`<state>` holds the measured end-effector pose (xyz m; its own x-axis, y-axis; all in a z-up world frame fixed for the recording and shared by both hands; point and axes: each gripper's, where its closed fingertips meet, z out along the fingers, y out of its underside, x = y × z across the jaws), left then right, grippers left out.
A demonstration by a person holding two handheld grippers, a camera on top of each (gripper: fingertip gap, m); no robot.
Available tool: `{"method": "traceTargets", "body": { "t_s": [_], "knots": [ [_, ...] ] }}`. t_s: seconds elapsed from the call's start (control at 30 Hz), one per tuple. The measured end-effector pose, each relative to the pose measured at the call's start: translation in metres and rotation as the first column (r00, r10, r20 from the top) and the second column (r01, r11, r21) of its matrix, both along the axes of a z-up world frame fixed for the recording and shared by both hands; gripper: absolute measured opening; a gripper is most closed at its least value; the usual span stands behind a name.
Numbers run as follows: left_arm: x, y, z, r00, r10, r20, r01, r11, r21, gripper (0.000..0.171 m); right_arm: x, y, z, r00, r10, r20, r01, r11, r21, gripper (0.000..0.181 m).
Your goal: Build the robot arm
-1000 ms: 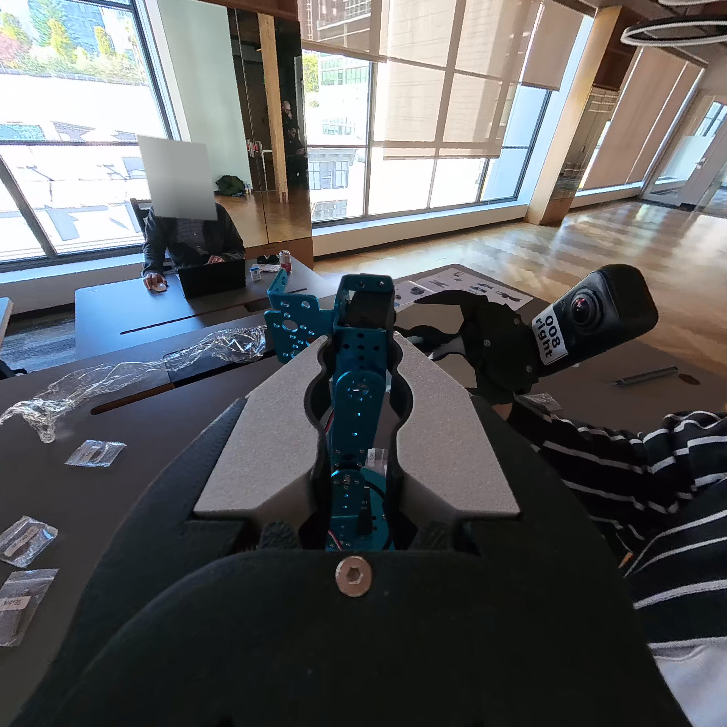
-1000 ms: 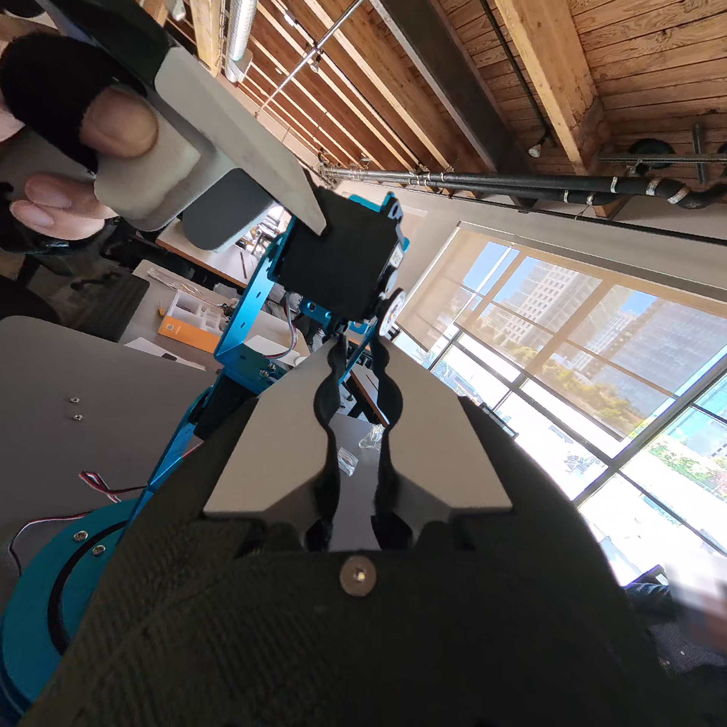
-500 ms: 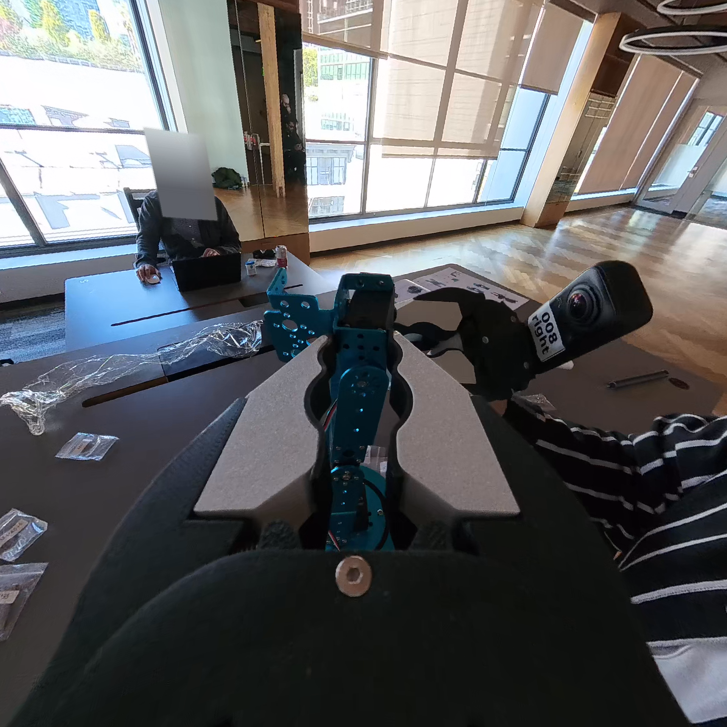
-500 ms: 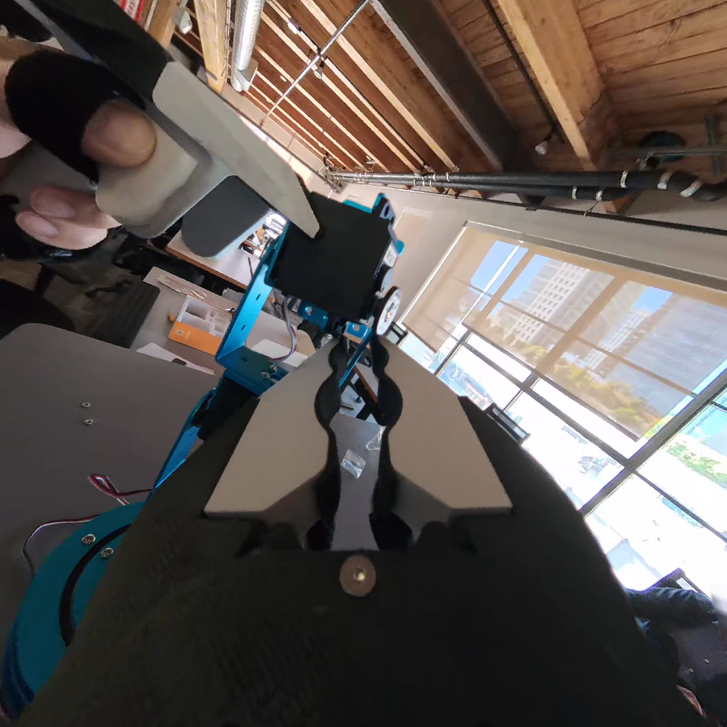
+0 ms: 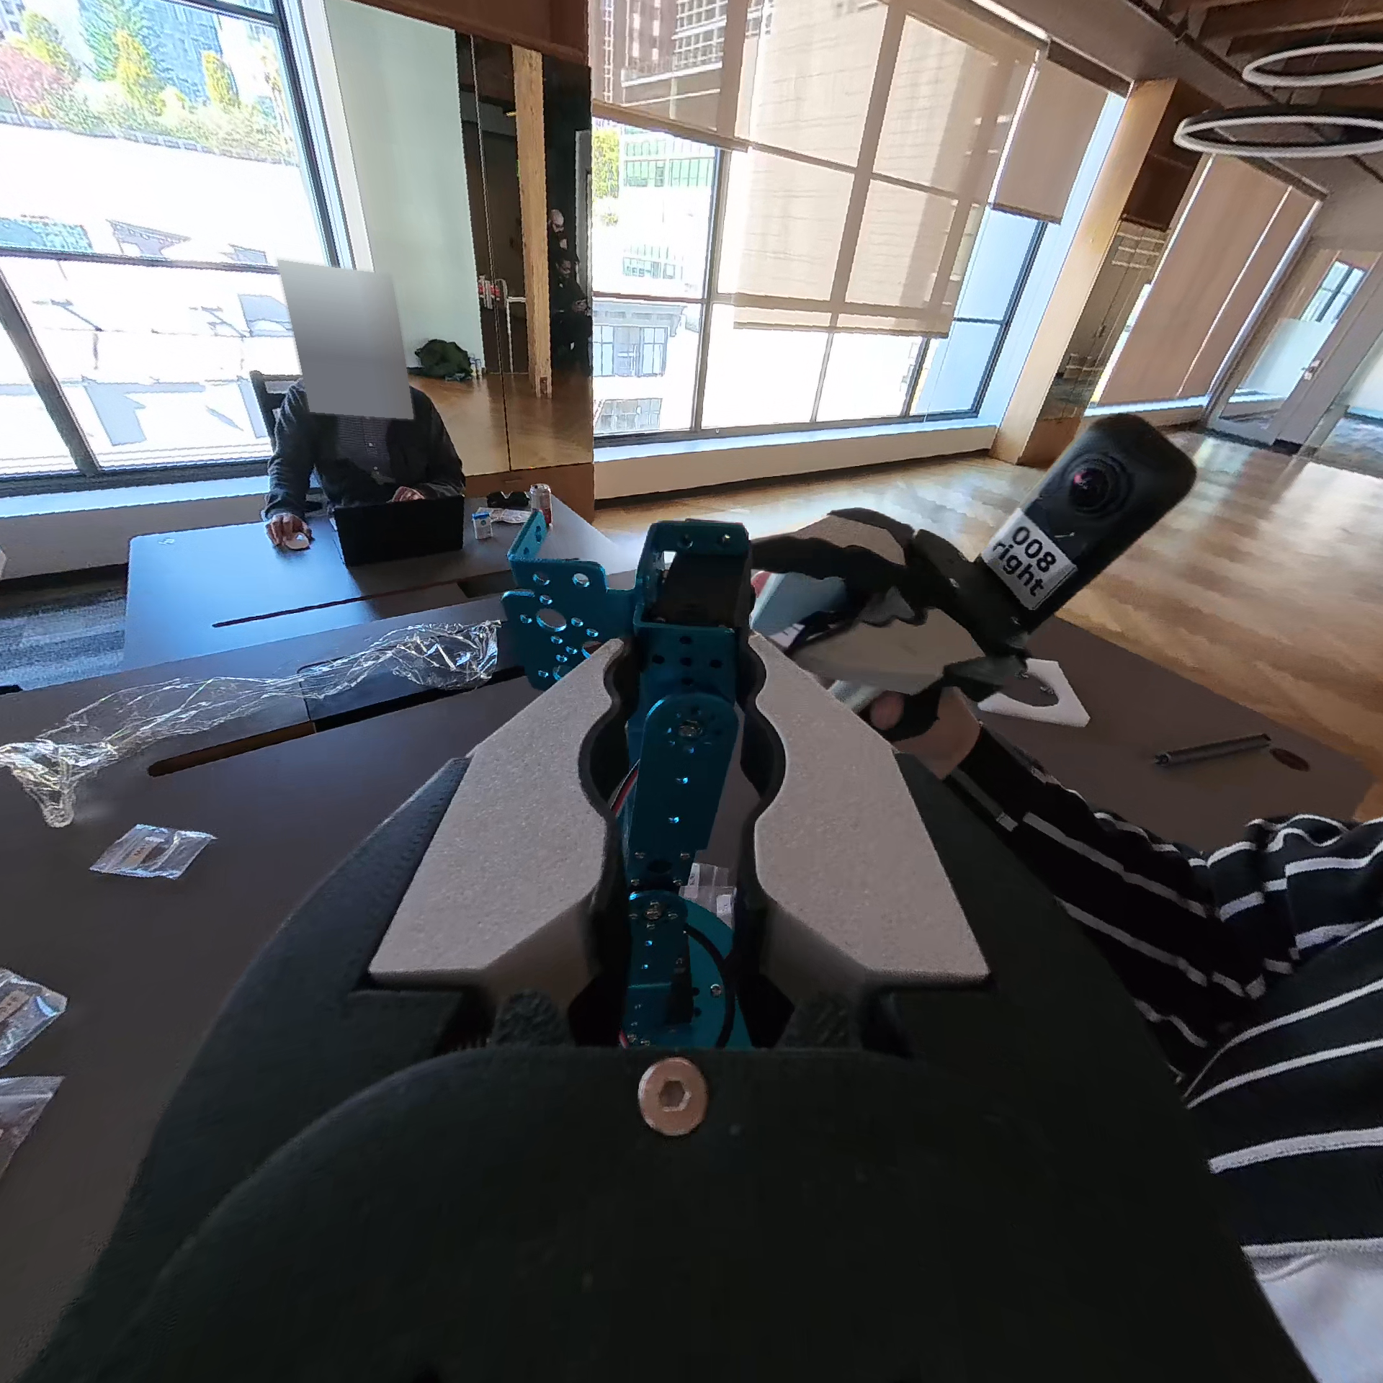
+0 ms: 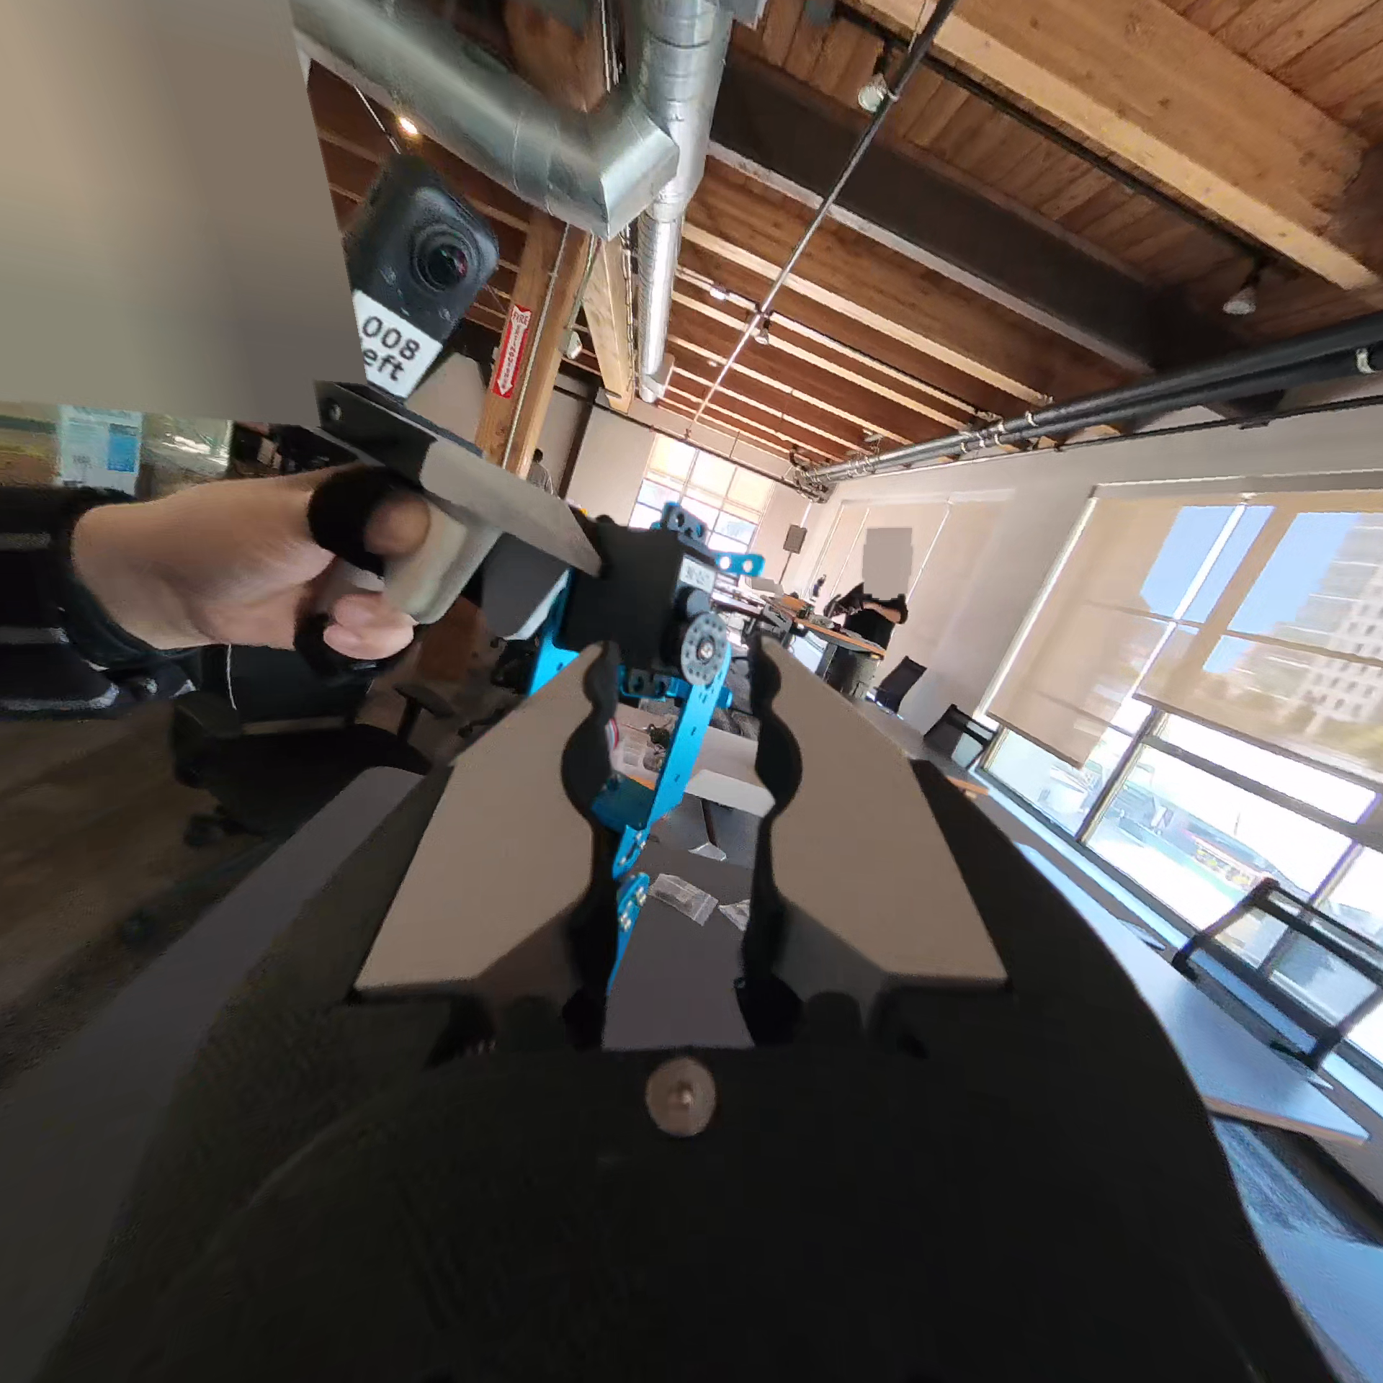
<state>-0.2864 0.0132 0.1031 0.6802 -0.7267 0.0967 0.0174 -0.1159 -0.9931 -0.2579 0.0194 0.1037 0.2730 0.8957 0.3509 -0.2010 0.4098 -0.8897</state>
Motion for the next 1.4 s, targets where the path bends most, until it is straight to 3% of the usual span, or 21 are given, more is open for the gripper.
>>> {"method": "traceTargets", "body": {
  "t_s": [0.07, 0.17, 0.3, 0.43, 0.6, 0.83, 1.0, 1.2, 1.4],
  "knots": [
    [0.000, 0.000, 0.000, 1.000, 0.006, 0.006, -0.006, 1.000, 0.005, 0.023, -0.004, -0.008, -0.001, 1.000, -0.006, 0.025, 0.004, 0.999, 0.053, 0.038],
    [-0.002, 0.000, 0.000, 1.000, 0.016, 0.013, -0.016, 1.000, 0.006, 0.024, -0.014, -0.005, -0.010, 0.988, -0.110, 0.105, 0.093, 0.984, 0.153, 0.047],
    [-0.004, 0.000, 0.001, 0.999, 0.030, 0.019, -0.030, 1.000, 0.005, 0.023, -0.018, 0.000, -0.013, 0.955, -0.274, 0.116, 0.226, 0.921, 0.317, 0.039],
    [-0.006, 0.000, 0.001, 0.999, 0.036, 0.034, -0.037, 0.999, 0.008, 0.024, -0.022, 0.002, -0.014, 0.947, -0.301, 0.110, 0.252, 0.913, 0.321, 0.039],
    [-0.005, 0.000, 0.001, 0.998, 0.030, 0.055, -0.031, 1.000, 0.007, 0.024, -0.015, 0.016, -0.019, 0.933, -0.343, 0.113, 0.294, 0.903, 0.315, 0.026],
    [0.000, 0.000, 0.001, 0.999, 0.019, 0.029, -0.020, 1.000, 0.019, 0.024, -0.020, 0.019, -0.020, 0.951, -0.287, 0.117, 0.260, 0.944, 0.203, 0.016],
    [-0.003, -0.001, 0.002, 0.999, 0.024, 0.030, -0.024, 0.999, 0.022, 0.024, -0.024, 0.022, -0.020, 0.979, -0.185, 0.087, 0.187, 0.982, -0.016, 0.006],
    [-0.005, 0.001, 0.001, 0.999, 0.033, 0.014, -0.034, 0.999, 0.021, 0.024, -0.029, 0.028, -0.022, 0.981, -0.190, 0.035, 0.193, 0.977, -0.093, 0.004],
    [-0.001, 0.004, 0.000, 0.995, 0.084, -0.057, -0.081, 0.995, 0.056, 0.024, -0.028, 0.035, -0.023, 0.981, -0.180, -0.075, 0.151, 0.943, -0.296, 0.000]
  ]
}}
